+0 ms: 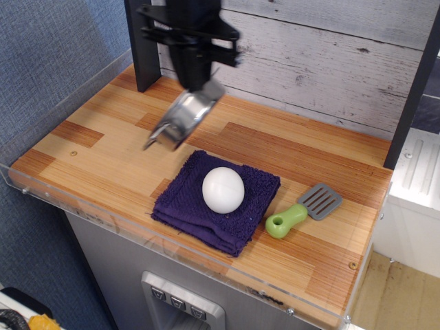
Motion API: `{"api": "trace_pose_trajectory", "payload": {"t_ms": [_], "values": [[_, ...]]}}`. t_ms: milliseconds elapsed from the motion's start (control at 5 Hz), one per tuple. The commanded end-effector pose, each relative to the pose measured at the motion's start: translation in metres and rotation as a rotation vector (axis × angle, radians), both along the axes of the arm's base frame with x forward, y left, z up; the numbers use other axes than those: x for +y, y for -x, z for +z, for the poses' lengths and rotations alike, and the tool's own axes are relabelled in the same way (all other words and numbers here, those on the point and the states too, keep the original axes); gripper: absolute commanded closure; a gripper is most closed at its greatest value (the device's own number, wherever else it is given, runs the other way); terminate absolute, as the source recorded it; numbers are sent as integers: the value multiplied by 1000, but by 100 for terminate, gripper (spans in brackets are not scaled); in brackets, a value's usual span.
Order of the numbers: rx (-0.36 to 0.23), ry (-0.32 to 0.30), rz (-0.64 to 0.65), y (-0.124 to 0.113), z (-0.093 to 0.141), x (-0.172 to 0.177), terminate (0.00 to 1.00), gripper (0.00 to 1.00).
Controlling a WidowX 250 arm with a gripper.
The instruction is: Place the pan just behind the violet cloth.
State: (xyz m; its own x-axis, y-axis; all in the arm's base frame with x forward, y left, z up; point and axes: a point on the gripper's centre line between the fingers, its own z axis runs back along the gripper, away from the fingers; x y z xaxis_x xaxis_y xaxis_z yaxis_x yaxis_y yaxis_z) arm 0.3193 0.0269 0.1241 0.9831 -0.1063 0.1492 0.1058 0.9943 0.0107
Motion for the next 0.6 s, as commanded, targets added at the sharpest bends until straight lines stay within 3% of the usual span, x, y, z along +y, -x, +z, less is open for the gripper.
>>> {"api": "trace_pose_trajectory", "payload": {"t_ms": [0,200,400], "values": [[-51,-12,-57,-48,7,-46,0,100],[-37,-11,-105,-62,-3,-76,0,100],[-21,-9,-142,-61,-13,-99,0,100]]}}
